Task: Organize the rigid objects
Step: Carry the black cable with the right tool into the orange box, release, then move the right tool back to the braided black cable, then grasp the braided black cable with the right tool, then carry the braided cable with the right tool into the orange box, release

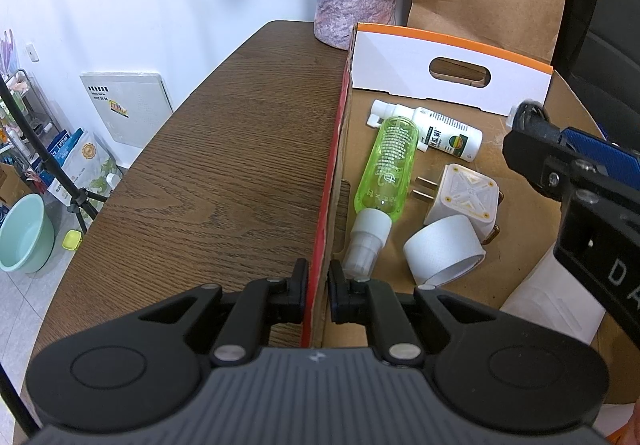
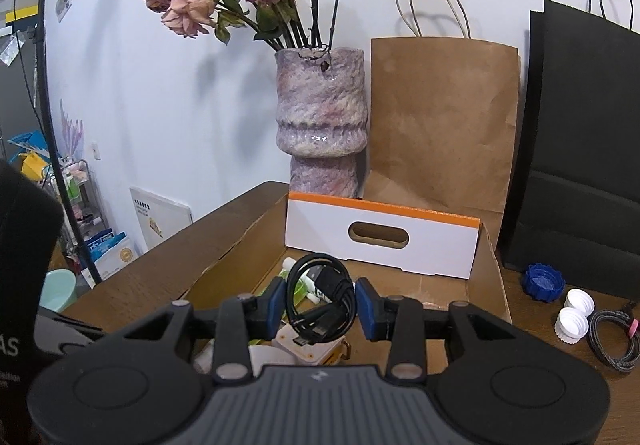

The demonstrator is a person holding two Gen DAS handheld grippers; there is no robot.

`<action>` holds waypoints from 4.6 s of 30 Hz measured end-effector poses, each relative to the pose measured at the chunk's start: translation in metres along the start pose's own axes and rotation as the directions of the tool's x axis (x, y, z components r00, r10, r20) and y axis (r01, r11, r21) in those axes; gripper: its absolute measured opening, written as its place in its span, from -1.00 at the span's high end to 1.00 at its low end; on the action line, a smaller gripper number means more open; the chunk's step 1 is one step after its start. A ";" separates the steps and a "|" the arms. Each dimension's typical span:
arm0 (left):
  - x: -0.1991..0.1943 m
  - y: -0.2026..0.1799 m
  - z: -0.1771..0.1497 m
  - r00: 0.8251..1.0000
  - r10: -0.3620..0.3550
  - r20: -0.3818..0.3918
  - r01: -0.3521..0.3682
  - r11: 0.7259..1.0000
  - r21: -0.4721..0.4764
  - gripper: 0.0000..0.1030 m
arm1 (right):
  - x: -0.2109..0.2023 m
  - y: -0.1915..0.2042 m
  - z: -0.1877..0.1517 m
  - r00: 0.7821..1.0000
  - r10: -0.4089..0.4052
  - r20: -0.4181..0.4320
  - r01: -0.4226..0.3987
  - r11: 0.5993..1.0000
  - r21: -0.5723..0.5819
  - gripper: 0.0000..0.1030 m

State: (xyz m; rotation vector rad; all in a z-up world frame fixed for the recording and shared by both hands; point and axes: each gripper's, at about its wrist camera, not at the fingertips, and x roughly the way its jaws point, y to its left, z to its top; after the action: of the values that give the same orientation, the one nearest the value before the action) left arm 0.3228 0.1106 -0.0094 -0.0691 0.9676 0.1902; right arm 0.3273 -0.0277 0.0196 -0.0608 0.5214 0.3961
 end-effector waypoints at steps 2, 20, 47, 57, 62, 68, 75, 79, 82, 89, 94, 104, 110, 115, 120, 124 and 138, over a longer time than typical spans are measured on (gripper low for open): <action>0.000 0.000 0.000 1.000 0.000 0.000 0.000 1.000 0.000 0.78 | 0.000 -0.001 0.000 1.000 -0.002 0.002 0.002 1.000 0.004 -0.05; 0.000 0.000 0.000 1.000 0.000 0.000 0.000 1.000 0.000 0.78 | -0.004 0.001 0.002 0.999 -0.028 0.017 0.028 0.999 -0.015 -1.00; -0.001 -0.001 0.000 1.000 0.001 0.001 -0.001 1.000 -0.001 0.78 | -0.031 -0.118 0.001 0.962 -0.266 0.056 0.259 0.959 0.113 -1.00; -0.001 0.000 0.000 1.000 0.002 0.001 -0.002 1.000 0.000 0.79 | -0.006 -0.227 -0.033 0.891 -0.442 -0.103 0.454 0.871 0.190 -1.00; -0.001 0.000 0.000 1.000 0.002 0.001 -0.002 1.000 0.000 0.79 | 0.015 -0.268 -0.053 0.866 -0.455 -0.207 0.495 0.838 0.230 -1.00; -0.001 -0.001 0.000 1.000 0.001 0.001 -0.001 1.000 -0.001 0.79 | 0.031 -0.282 -0.060 0.880 -0.416 -0.230 0.467 0.846 0.258 -1.00; -0.001 -0.001 0.000 1.000 0.001 0.001 -0.001 1.000 -0.002 0.79 | 0.046 -0.284 -0.060 0.883 -0.392 -0.259 0.453 0.855 0.253 -1.00; -0.001 -0.001 0.000 1.000 0.001 0.001 -0.001 1.000 -0.001 0.79 | 0.053 -0.280 -0.057 0.883 -0.399 -0.247 0.453 0.861 0.230 -1.00; -0.001 -0.001 0.000 1.000 0.001 0.001 -0.001 1.000 -0.001 0.79 | 0.057 -0.281 -0.057 0.883 -0.404 -0.237 0.456 0.858 0.235 -1.00; -0.001 0.000 0.000 1.000 0.001 0.001 -0.001 1.000 -0.001 0.79 | 0.051 -0.278 -0.056 0.887 -0.403 -0.224 0.451 0.861 0.237 -0.74; -0.001 -0.001 0.000 1.000 0.001 0.001 -0.001 1.000 -0.001 0.79 | 0.044 -0.275 -0.058 0.879 -0.423 -0.219 0.468 0.852 0.236 -0.72; 0.000 -0.001 0.000 1.000 0.000 0.001 0.000 1.000 -0.002 0.79 | 0.014 -0.265 -0.065 0.869 -0.456 -0.190 0.493 0.830 0.261 -0.71; -0.001 -0.001 0.000 1.000 0.000 0.001 0.000 1.000 -0.002 0.79 | -0.010 -0.246 -0.070 0.873 -0.460 -0.164 0.488 0.836 0.251 -0.70; 0.000 -0.001 0.000 1.000 0.001 0.002 -0.001 1.000 -0.002 0.79 | -0.033 -0.224 -0.069 0.881 -0.457 -0.126 0.474 0.849 0.234 -0.70; 0.000 -0.002 0.001 1.000 0.001 0.002 -0.001 1.000 -0.001 0.79 | -0.053 -0.198 -0.065 0.892 -0.443 -0.090 0.452 0.867 0.212 -0.70; 0.000 -0.002 0.001 1.000 0.001 0.002 -0.001 1.000 0.001 0.79 | -0.066 -0.172 -0.059 0.907 -0.417 -0.052 0.419 0.888 0.187 -0.70; 0.000 -0.001 0.001 1.000 0.002 0.003 -0.002 1.000 0.002 0.78 | -0.078 -0.090 -0.028 0.960 -0.275 0.053 0.267 0.955 0.126 -0.70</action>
State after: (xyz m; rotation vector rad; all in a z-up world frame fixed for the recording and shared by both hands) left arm 0.3243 0.1095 -0.0087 -0.0662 0.9651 0.1918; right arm 0.2860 -0.1423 0.0300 -0.0042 0.4587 0.0978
